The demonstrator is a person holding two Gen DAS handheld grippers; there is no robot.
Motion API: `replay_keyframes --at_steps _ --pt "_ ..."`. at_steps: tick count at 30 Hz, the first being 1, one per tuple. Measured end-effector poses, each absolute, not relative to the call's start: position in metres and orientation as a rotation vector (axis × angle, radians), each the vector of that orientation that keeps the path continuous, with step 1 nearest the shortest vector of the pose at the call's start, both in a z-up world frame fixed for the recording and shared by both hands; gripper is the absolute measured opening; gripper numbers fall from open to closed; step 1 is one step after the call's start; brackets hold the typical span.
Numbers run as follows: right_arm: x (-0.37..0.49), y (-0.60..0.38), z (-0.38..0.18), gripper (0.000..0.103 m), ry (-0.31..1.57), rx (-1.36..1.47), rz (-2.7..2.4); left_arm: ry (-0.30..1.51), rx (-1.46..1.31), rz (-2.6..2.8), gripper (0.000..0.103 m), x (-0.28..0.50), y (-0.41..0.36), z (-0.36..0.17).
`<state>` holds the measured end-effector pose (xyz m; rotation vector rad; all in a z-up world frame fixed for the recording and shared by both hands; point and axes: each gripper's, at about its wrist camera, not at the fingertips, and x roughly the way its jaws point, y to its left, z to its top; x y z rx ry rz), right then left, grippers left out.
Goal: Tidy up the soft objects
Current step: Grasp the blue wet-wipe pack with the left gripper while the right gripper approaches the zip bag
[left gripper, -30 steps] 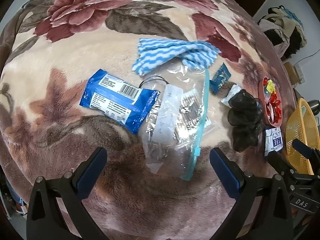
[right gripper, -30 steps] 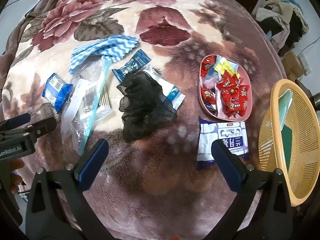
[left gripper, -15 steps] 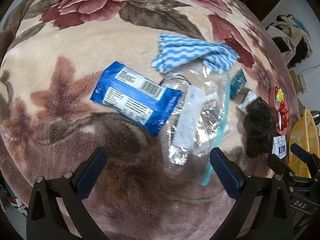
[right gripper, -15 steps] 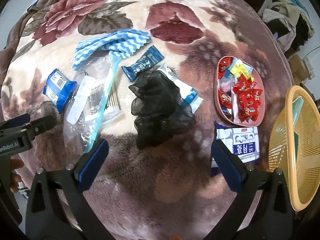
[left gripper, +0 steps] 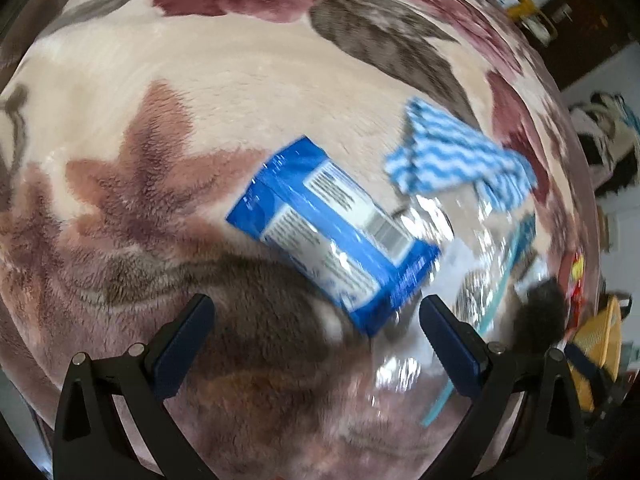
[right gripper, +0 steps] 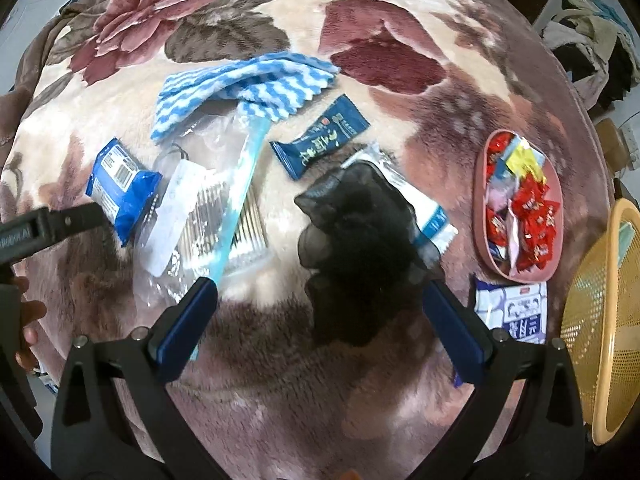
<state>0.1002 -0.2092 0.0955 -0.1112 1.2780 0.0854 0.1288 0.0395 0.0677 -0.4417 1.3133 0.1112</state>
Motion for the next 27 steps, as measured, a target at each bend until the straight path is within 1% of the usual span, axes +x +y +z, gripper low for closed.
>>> replay_keyframes --at_steps 6,16,17,18,20,24,27 --pt "0.112 -0.209 0.092 0.103 1.281 -0.098 0.096 1.306 -0.489 0.151 0.103 0.156 0.039 0.058" --pt "0.130 -0.215 0.093 0.103 1.258 -0.059 0.100 1.343 -0.475 0.217 0.101 0.186 0.031 0.032" --pt "0.131 -0.214 0.093 0.103 1.254 -0.062 0.100 1.339 -0.472 0.221 0.099 0.185 0.032 0.031" --pt "0.131 -0.214 0.093 0.103 1.252 -0.066 0.101 1.334 -0.466 0.219 0.092 0.182 0.033 0.031" --pt "0.131 -0.209 0.093 0.103 1.244 -0.084 0.108 1.329 -0.443 0.189 0.088 0.174 0.036 0.032" --pt "0.130 -0.193 0.095 0.103 1.213 -0.110 0.132 1.328 -0.370 0.136 0.074 0.159 0.040 0.041" --pt "0.130 -0.180 0.097 0.103 1.198 -0.090 0.171 1.330 -0.299 0.127 0.072 0.146 0.043 0.048"
